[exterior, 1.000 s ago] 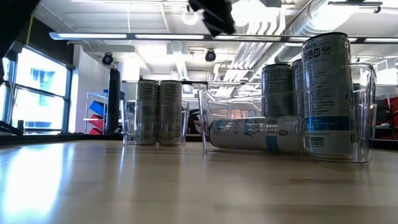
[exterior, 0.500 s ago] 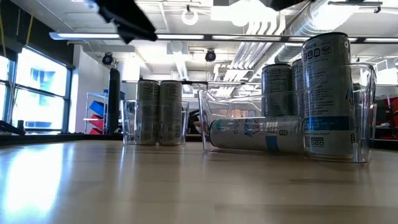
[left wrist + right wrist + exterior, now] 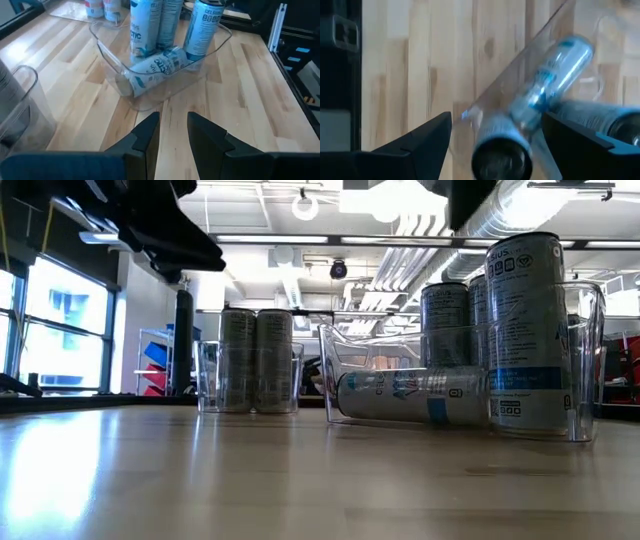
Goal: Sort soda cans
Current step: Remove the white/blue soda can from the transparent bin
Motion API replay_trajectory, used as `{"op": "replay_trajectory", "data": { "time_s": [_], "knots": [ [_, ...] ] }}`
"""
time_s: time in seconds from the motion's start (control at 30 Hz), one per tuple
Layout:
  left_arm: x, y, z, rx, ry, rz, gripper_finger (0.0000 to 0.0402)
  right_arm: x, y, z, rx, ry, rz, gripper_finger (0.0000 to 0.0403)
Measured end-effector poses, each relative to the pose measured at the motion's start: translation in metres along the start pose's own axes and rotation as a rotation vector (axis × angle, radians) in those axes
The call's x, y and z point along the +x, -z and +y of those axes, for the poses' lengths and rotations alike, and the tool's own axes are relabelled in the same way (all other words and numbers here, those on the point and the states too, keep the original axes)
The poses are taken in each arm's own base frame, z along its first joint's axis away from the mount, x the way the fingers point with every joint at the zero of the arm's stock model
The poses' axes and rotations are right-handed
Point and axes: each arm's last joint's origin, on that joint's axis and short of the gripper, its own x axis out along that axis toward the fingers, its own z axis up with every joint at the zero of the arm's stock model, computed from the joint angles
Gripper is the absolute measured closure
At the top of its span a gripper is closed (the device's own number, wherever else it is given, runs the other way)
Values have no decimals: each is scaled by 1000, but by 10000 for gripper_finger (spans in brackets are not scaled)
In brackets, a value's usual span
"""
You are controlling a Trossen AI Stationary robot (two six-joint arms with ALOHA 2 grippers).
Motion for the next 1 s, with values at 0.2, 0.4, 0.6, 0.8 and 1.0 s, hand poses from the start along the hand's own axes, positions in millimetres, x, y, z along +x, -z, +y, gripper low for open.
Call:
{"op": "replay_trajectory", "data": {
  "time_s": [0.2, 0.4, 0.6, 0.8, 1.0],
  "knots": [
    [0, 5, -3, -10, -9, 3, 310, 10, 18, 8, -10, 68, 112, 100],
    [-2, 6, -7, 6, 10, 2, 310, 30, 30, 18, -22, 136, 104, 100],
    [-2, 7, -9, 11, 5, -1, 310, 45, 41, 16, 35, 155, 147, 100],
    [-2, 7, -9, 12, 5, -1, 310, 60, 50, 13, 40, 143, 185, 112],
    [-2, 7, -9, 11, 4, -1, 310, 48, 43, 16, 42, 129, 174, 165]
  ]
}}
